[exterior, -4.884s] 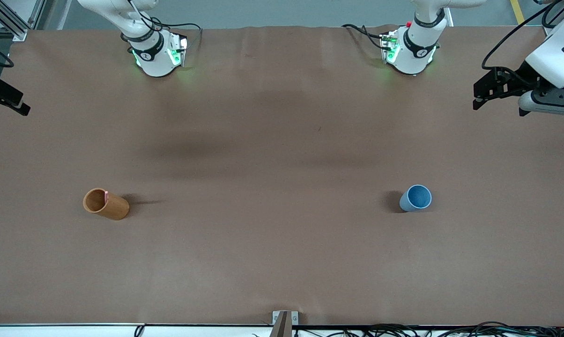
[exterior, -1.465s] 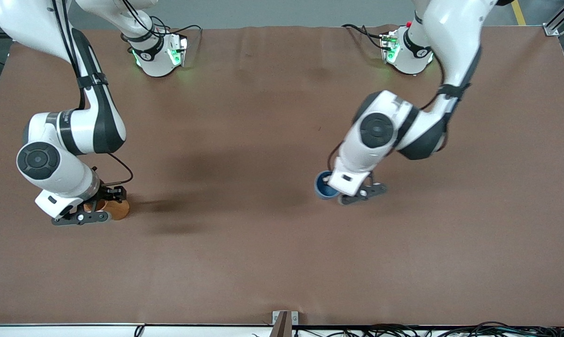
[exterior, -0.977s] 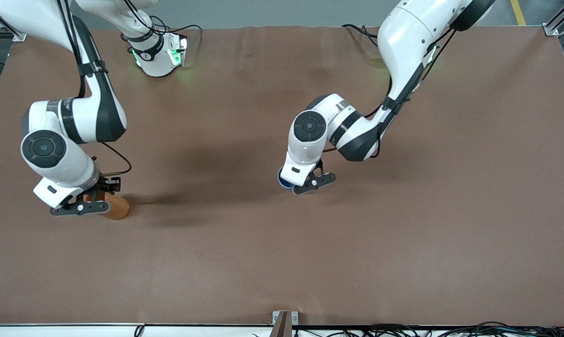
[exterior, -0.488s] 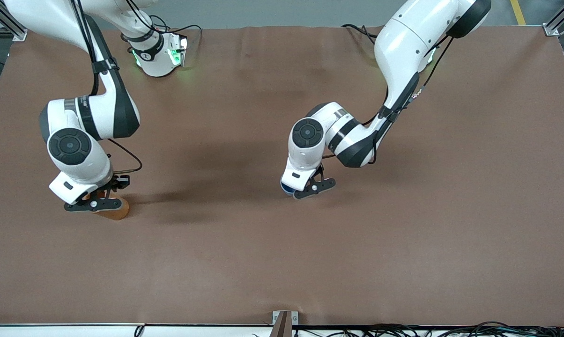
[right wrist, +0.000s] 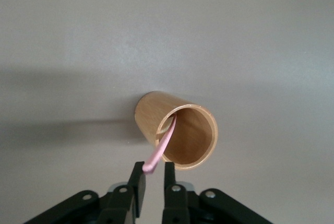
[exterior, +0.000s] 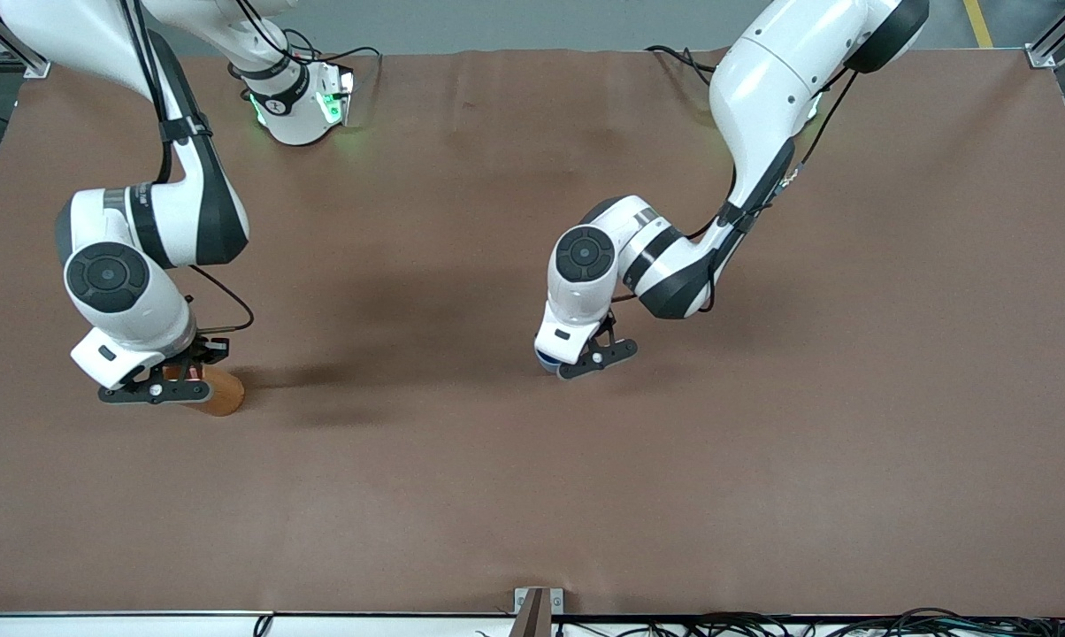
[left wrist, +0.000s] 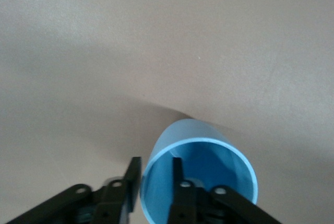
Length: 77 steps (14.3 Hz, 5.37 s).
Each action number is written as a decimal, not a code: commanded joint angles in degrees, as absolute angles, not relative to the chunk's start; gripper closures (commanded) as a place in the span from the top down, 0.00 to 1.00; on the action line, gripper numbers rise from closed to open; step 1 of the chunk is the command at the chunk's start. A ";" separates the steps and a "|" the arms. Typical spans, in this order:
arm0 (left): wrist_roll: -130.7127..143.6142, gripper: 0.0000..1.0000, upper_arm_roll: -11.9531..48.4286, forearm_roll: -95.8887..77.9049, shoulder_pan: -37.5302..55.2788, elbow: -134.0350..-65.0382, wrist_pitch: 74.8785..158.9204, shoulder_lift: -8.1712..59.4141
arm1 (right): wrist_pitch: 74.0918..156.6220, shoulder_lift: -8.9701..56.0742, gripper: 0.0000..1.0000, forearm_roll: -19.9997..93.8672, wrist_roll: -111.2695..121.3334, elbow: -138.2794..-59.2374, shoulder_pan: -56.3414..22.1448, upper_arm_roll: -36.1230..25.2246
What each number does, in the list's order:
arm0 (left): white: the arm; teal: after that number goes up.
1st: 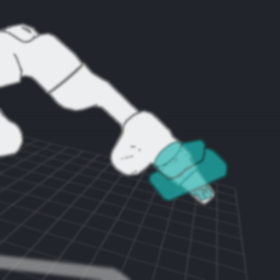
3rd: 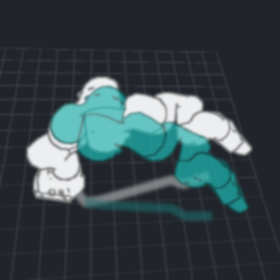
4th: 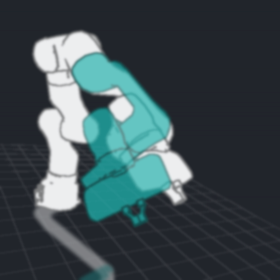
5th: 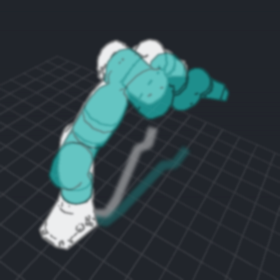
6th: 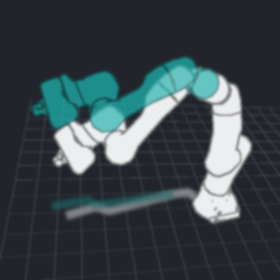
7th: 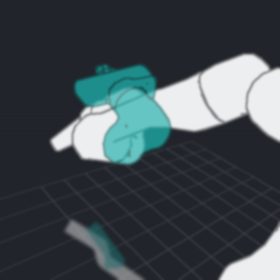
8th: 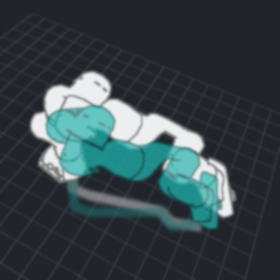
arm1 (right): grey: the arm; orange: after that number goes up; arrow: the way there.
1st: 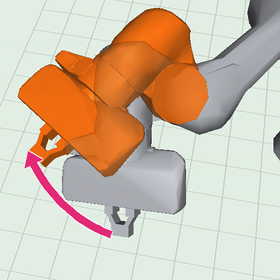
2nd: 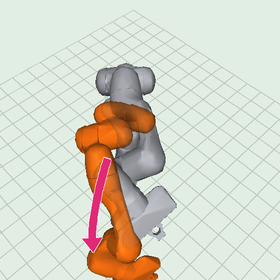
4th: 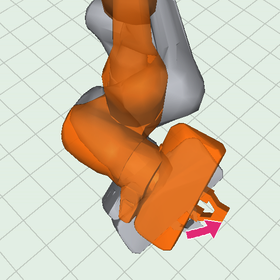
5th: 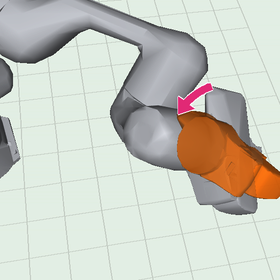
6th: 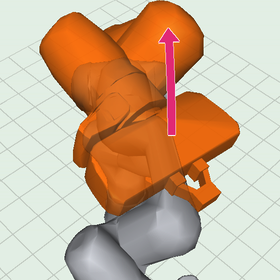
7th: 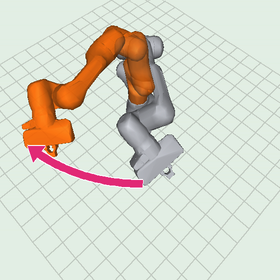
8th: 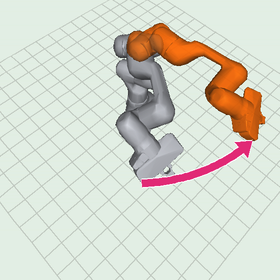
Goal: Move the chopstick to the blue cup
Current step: 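Slide the blue cup toward the table middle while the right gripper grasps the chopstick, then open the left gripper and raise it away from the blue cup, then pull the pink chopstick up out of the wooden cup with the right gripper, then carry the pink chopstick over the blue cup with the right gripper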
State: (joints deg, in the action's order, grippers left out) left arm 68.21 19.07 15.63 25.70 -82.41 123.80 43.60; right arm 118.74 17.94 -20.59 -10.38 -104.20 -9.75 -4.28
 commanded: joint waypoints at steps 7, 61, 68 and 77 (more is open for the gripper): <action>48.21 1.00 19.96 9.95 14.34 -87.10 114.10 25.69 | 120.93 17.05 0.24 -21.89 -11.60 -104.77 -8.96 -3.52; -3.43 1.00 0.44 -1.41 6.94 -86.22 83.85 -3.16 | 101.82 13.44 0.01 0.79 -34.87 -73.74 -26.97 -2.64; -3.69 1.00 0.35 -1.41 6.86 -86.13 83.85 -3.16 | 118.99 22.48 0.01 0.70 -45.79 -72.60 -33.74 -2.72; -3.87 1.00 0.26 -1.41 6.86 -86.22 83.85 -2.99 | 118.92 23.99 0.01 -0.79 -46.49 -72.95 -39.63 -2.90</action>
State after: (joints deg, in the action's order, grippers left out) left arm -3.11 0.39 -0.67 7.21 -86.19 83.79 -2.78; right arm 119.69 23.50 -0.27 -45.62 -73.96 -37.99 -2.16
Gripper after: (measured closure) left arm 0.000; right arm 0.912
